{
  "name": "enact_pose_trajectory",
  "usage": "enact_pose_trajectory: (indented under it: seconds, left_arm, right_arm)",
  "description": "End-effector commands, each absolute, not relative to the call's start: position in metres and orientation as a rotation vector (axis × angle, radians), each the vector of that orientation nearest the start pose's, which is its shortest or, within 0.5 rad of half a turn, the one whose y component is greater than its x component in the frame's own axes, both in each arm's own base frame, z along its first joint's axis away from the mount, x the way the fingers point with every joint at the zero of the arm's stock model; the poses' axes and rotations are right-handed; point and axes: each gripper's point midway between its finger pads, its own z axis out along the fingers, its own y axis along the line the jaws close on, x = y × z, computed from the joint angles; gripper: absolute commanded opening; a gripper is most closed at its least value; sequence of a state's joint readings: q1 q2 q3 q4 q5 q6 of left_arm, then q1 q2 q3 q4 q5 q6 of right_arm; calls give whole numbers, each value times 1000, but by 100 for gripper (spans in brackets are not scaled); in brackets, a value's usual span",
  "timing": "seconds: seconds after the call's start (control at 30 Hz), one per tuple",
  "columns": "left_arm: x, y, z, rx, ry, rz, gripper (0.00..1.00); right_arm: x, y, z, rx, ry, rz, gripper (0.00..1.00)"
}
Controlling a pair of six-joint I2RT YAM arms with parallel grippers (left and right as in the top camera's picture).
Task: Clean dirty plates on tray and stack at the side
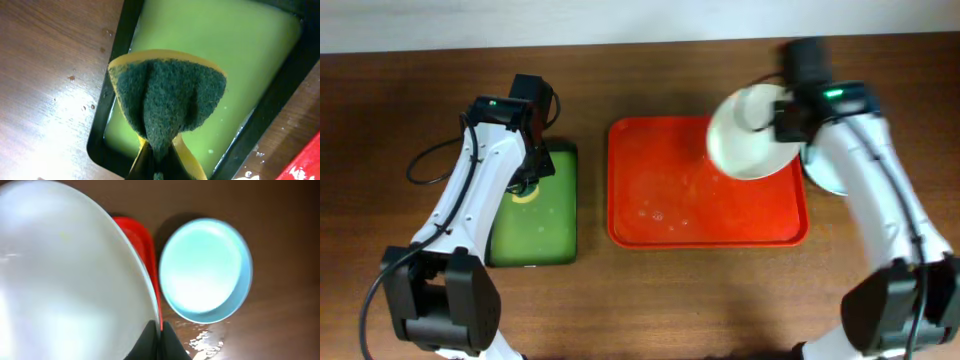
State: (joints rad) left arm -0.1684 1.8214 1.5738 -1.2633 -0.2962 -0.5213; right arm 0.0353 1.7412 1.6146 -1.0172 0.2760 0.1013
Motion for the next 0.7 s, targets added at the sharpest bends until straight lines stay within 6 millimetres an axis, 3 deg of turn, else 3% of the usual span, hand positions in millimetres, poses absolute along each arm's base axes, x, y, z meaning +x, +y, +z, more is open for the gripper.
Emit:
enact_pose_trajectory:
  seconds: [0.0, 0.03, 0.1, 0.2, 0.27, 0.3, 0.33, 0.43, 0.47, 0.5, 0.53, 0.6, 0.67]
  left_arm:
    - [354, -5, 125, -564, 2903, 406, 0]
    - [355, -5, 125, -563, 2900, 404, 0]
    - [355, -5, 125, -563, 2897, 402, 0]
    - [358, -6, 125, -565, 2888, 395, 0]
    - [358, -6, 125, -564, 2888, 395, 0]
    - [358, -6, 125, -565, 2887, 395, 0]
    - [358, -6, 125, -565, 2887, 394, 0]
    - [359, -6, 125, -564, 2884, 392, 0]
    - [359, -6, 125, -565, 2884, 392, 0]
    - [359, -6, 125, -564, 2884, 392, 0]
    - [359, -6, 125, -565, 2883, 391, 0]
    - [359, -6, 124, -565, 2885, 394, 0]
    - [357, -6, 119, -564, 2890, 397, 0]
  right_arm:
    - [411, -88, 144, 467, 2768, 53, 4]
    - [402, -132, 121, 629, 2789, 40, 4]
    - [386, -193, 88, 859, 2768, 58, 4]
    - [377, -237, 85, 998, 2655, 141, 4]
    - [374, -250, 86, 1023, 2624, 126, 4]
    - [376, -252, 87, 1019, 2616, 122, 14]
    - [379, -250, 87, 1005, 2615, 121, 17]
    - [394, -227, 88, 924, 2640, 132, 17]
    - [399, -218, 88, 894, 2652, 137, 32]
    - [403, -211, 88, 869, 2661, 142, 35]
    - [406, -204, 87, 850, 2675, 136, 34]
    - [399, -211, 85, 864, 2705, 18, 7]
    - [374, -246, 84, 1085, 2663, -203, 4]
